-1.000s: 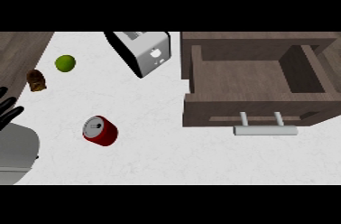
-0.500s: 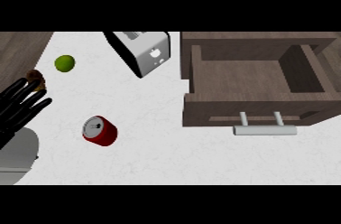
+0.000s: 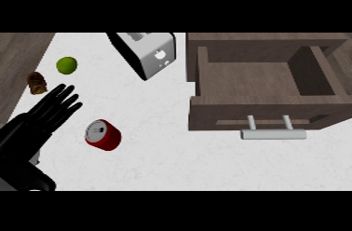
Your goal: Pick up the can, place it into the drawer and close the drawer
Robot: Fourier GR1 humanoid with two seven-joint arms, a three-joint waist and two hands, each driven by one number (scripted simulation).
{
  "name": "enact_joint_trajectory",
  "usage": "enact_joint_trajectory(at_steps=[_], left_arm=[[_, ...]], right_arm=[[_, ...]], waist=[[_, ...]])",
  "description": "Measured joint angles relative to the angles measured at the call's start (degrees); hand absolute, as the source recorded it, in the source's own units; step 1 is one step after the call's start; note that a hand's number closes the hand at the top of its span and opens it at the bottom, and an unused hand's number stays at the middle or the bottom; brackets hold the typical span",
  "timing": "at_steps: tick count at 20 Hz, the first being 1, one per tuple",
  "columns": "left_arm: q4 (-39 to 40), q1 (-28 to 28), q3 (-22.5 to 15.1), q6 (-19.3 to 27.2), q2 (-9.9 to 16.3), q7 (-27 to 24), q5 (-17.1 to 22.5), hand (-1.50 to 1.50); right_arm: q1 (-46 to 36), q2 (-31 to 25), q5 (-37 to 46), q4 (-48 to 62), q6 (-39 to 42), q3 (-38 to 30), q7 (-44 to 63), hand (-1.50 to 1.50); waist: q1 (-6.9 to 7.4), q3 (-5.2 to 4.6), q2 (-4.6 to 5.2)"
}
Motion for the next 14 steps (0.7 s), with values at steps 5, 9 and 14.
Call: enact_joint_trajectory(at_steps=[5, 9, 14], left_arm=[[5.43, -0.17, -0.80, -1.86, -2.14, -5.70, -6.52, -1.50], [9.78, 0.05, -0.87, -2.26, -3.48, -10.68, -11.66, -1.50], [19.13, -2.48, 0.45, -2.85, -3.66, -18.75, -16.89, -1.50]], right_arm=[[-0.18, 0.56, -0.84, 0.70, 1.99, -2.32, -0.03, -1.50], [-0.68, 1.15, -0.77, 1.14, 3.29, -3.20, 0.24, -1.50], [-0.75, 2.88, 0.04, 0.31, 4.20, -3.34, 0.49, -1.50]], waist=[[0.02, 0.00, 0.00], [0.07, 0.01, 0.01], [-0.02, 0.00, 0.05]])
